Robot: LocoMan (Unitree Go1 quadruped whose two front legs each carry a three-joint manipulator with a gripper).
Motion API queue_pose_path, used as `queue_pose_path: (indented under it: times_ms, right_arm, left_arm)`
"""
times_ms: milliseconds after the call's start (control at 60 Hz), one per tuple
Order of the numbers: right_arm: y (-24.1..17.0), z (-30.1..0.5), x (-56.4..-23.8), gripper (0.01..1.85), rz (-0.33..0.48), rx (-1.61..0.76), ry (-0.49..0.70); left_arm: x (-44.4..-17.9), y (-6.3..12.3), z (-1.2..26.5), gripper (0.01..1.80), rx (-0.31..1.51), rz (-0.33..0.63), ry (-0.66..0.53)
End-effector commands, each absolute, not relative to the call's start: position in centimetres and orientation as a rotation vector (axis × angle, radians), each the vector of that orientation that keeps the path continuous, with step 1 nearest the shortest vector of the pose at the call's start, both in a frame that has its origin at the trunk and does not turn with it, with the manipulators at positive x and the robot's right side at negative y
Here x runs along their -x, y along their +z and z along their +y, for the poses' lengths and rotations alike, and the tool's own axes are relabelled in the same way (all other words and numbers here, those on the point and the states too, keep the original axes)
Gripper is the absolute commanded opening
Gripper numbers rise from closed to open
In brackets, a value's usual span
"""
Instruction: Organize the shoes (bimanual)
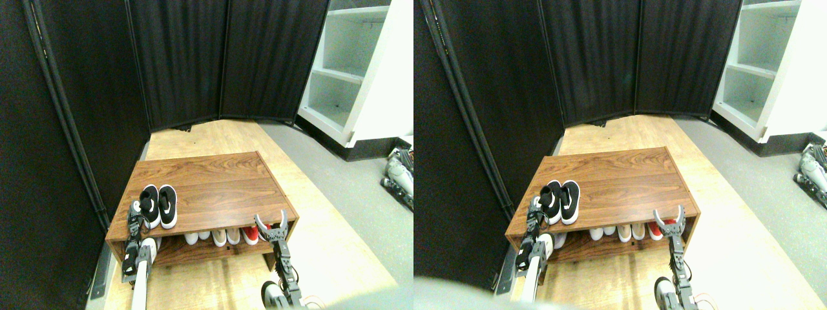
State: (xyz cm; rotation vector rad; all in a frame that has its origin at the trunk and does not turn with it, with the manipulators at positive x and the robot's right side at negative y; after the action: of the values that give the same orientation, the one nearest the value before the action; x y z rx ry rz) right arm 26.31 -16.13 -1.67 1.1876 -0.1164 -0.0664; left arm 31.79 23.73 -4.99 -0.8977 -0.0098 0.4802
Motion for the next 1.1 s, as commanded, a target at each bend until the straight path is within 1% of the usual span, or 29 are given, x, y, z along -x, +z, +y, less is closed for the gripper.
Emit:
queue_pose_path:
  times_ms: [17,167,217,250,317,350,400,500,567,583,650,700,733,750,767,800,833,883,950,1100]
  right_arm:
    - [-0.9,-16.0,-26.4,0.66,-0.166,-1.169,-0.031]
    - [-0.9,-15.8,-26.4,0.66,-0.161,-1.163,-0.023]
    - [-0.9,-15.8,-26.4,0.67,-0.155,-1.176,-0.028]
    - [-0.9,-15.7,-26.4,0.66,-0.154,-1.175,-0.028]
    - [-0.9,-15.7,-26.4,0.66,-0.155,-1.174,-0.027]
    - [-0.9,-15.7,-26.4,0.65,-0.152,-1.180,-0.029]
    - [-0.9,-15.7,-26.4,0.64,-0.153,-1.186,-0.031]
    - [-0.9,-15.7,-26.4,0.64,-0.155,-1.187,-0.031]
    - [-1.0,-15.7,-26.4,0.66,-0.153,-1.187,-0.031]
    - [-1.0,-15.7,-26.4,0.65,-0.154,-1.187,-0.032]
    - [-1.0,-15.7,-26.4,0.64,-0.149,-1.208,-0.040]
    - [-1.0,-15.6,-26.4,0.63,-0.150,-1.207,-0.047]
    - [-1.1,-15.6,-26.4,0.64,-0.148,-1.201,-0.044]
    - [-1.1,-15.6,-26.4,0.64,-0.148,-1.201,-0.044]
    - [-1.1,-15.6,-26.4,0.64,-0.144,-1.215,-0.040]
    - [-1.2,-15.6,-26.4,0.64,-0.144,-1.212,-0.038]
    - [-1.2,-15.6,-26.4,0.64,-0.144,-1.213,-0.038]
    - [-1.2,-15.5,-26.4,0.64,-0.142,-1.216,-0.042]
    - [-1.3,-15.5,-26.4,0.65,-0.136,-1.224,-0.040]
    - [-1.4,-15.2,-26.5,0.63,-0.123,-1.242,-0.040]
  left_arm:
    - [-32.1,-4.3,23.2,0.01,0.916,-0.017,0.441]
    - [-31.6,-4.0,23.5,0.01,0.924,-0.030,0.424]
    - [-31.4,-4.0,23.9,0.01,0.914,-0.053,0.398]
    - [-31.3,-3.9,24.5,0.01,0.876,-0.065,0.399]
    - [-31.1,-3.8,25.2,0.01,0.854,-0.073,0.366]
    - [-30.8,-3.5,25.8,0.01,0.839,-0.085,0.338]
    - [-30.3,-2.7,26.3,0.01,0.853,-0.109,0.353]
    - [-28.9,-1.4,26.4,0.01,0.864,-0.139,0.325]
    - [-28.0,-0.9,26.1,0.01,0.879,-0.148,0.312]
    - [-27.5,-0.7,25.9,0.01,0.888,-0.140,0.286]
    - [-26.4,-0.3,25.2,0.01,0.939,-0.120,0.275]
    - [-25.5,-0.3,24.8,0.01,0.966,-0.101,0.271]
    - [-24.7,-0.4,24.3,0.01,1.017,-0.111,0.287]
    - [-24.7,-0.4,24.3,0.01,1.017,-0.111,0.287]
    - [-24.1,-0.6,23.9,0.01,1.070,-0.111,0.279]
    - [-23.2,-0.7,23.4,0.01,1.086,-0.096,0.287]
    - [-23.0,-0.8,23.3,0.01,1.091,-0.094,0.292]
    - [-21.9,-0.9,22.6,0.01,1.128,-0.103,0.330]
    - [-21.0,-1.0,21.9,0.01,1.171,-0.115,0.352]
    - [-20.1,-1.4,21.2,0.01,1.223,-0.125,0.412]
